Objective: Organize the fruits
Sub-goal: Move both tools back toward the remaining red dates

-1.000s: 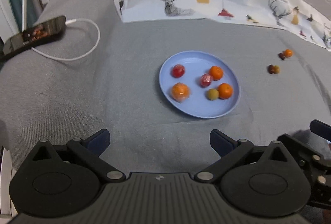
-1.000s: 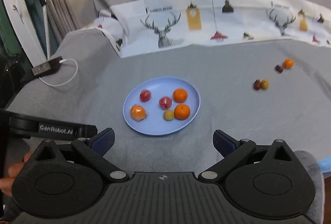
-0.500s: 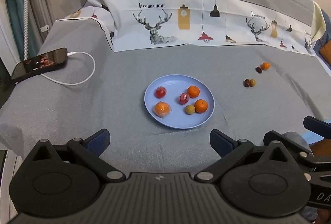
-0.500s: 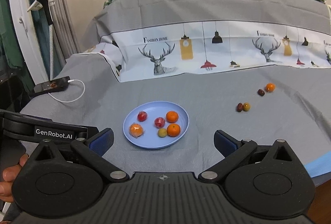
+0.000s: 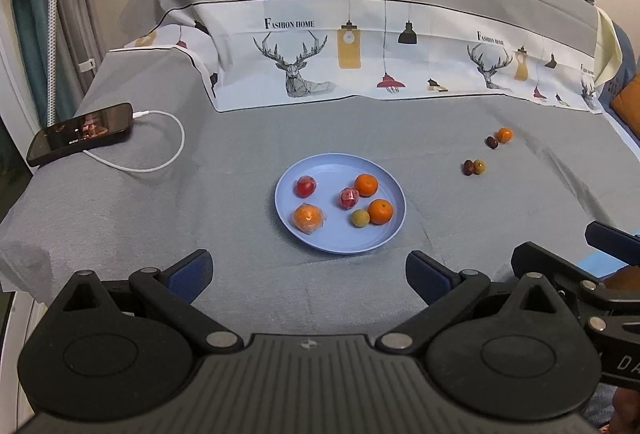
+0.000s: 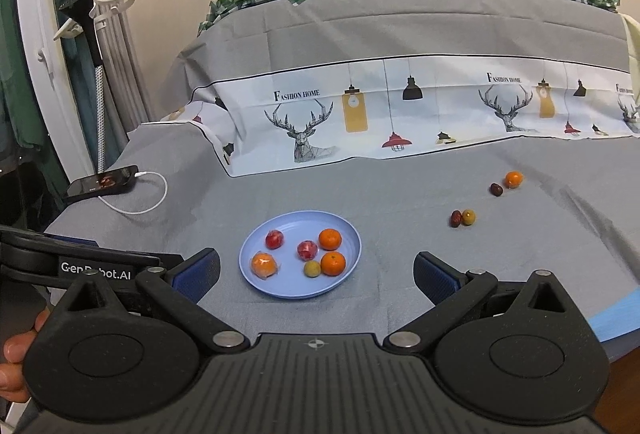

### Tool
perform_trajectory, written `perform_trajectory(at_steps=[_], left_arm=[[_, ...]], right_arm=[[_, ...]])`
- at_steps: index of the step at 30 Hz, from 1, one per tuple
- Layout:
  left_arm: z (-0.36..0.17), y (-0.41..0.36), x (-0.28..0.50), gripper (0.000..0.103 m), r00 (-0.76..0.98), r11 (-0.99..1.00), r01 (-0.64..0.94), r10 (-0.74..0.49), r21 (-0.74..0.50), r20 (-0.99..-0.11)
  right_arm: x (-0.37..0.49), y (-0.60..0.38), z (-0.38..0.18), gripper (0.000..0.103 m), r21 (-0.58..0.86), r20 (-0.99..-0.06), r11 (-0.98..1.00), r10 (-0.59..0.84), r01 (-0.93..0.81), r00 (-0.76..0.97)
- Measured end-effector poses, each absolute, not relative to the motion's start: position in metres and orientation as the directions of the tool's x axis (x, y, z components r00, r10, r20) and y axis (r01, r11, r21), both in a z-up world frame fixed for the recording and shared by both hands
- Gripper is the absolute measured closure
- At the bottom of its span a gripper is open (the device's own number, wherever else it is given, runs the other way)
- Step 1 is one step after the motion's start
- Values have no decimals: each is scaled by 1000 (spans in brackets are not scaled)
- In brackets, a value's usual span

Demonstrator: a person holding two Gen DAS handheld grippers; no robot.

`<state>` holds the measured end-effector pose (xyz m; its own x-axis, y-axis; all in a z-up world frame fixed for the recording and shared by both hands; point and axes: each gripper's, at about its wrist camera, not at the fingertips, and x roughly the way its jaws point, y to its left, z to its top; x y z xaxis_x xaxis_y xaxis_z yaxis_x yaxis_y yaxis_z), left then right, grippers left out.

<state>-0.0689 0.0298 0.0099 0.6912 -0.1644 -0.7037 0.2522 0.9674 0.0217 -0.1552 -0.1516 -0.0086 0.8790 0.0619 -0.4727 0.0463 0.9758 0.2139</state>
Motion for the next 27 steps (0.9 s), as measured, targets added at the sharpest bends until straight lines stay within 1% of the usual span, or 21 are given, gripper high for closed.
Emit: perform_trajectory(at_steps=[7, 14, 20, 24, 27], left_arm=[[5, 25, -62, 0, 679, 967, 254, -154, 33, -718], [0, 12, -47, 0, 669, 965, 257, -137, 54, -730], [-6, -25, -21, 0, 658, 953, 294, -144, 75, -739], [-18, -68, 6, 0, 638, 935, 345, -168, 84, -752], [-30, -107, 28, 0, 629, 910, 402, -191, 105, -753]], right_arm=[[-151, -154, -15, 1, 236, -487, 970, 71, 52, 871], [-145, -175, -20, 1, 276, -484, 955, 44, 105, 874], [-137, -218, -26, 1, 233, -471, 951, -72, 202, 879], [-128, -256, -40, 1, 184, -492, 941, -161, 283, 855], [-116, -289, -54, 1, 177, -518, 922, -211, 345, 829]])
